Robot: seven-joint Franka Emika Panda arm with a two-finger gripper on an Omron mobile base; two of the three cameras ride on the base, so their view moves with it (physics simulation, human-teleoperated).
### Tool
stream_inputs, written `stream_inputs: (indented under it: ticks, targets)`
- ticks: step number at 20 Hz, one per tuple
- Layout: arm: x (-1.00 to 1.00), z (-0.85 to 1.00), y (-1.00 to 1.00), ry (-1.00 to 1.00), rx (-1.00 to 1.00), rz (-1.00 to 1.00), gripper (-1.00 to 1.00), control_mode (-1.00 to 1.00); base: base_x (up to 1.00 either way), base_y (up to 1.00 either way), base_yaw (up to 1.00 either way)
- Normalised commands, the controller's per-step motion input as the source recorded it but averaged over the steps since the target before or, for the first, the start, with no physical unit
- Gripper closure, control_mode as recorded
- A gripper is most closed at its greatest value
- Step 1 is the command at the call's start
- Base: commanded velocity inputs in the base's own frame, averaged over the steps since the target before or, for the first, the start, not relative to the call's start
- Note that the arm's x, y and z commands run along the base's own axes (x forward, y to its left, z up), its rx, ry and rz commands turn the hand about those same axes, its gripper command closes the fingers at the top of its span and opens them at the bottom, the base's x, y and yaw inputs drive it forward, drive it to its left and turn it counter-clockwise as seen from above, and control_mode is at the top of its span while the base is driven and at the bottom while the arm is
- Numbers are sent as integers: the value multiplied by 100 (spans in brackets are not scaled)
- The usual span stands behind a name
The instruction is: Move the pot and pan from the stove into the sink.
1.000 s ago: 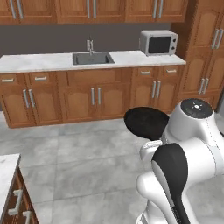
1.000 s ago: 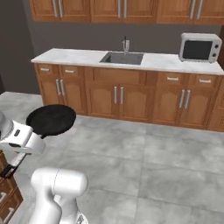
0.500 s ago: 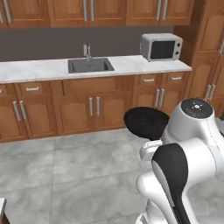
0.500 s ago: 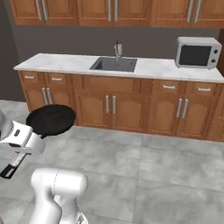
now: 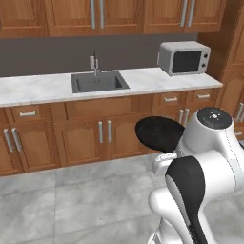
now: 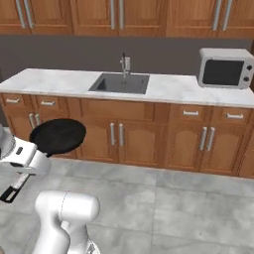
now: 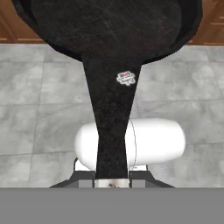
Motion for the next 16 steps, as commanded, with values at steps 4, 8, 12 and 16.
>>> stream_inputs:
  ticks: [4, 8, 12, 16]
  targets:
    - [0, 0, 0, 0, 0, 0, 100, 100, 89, 35, -6]
    - [0, 0, 0, 0, 0, 0, 100, 100, 87, 36, -6]
    - [0, 0, 0, 0, 0, 0, 100, 100, 86, 33, -6]
    - [0, 0, 0, 0, 0, 0, 100, 100, 87, 33, -6]
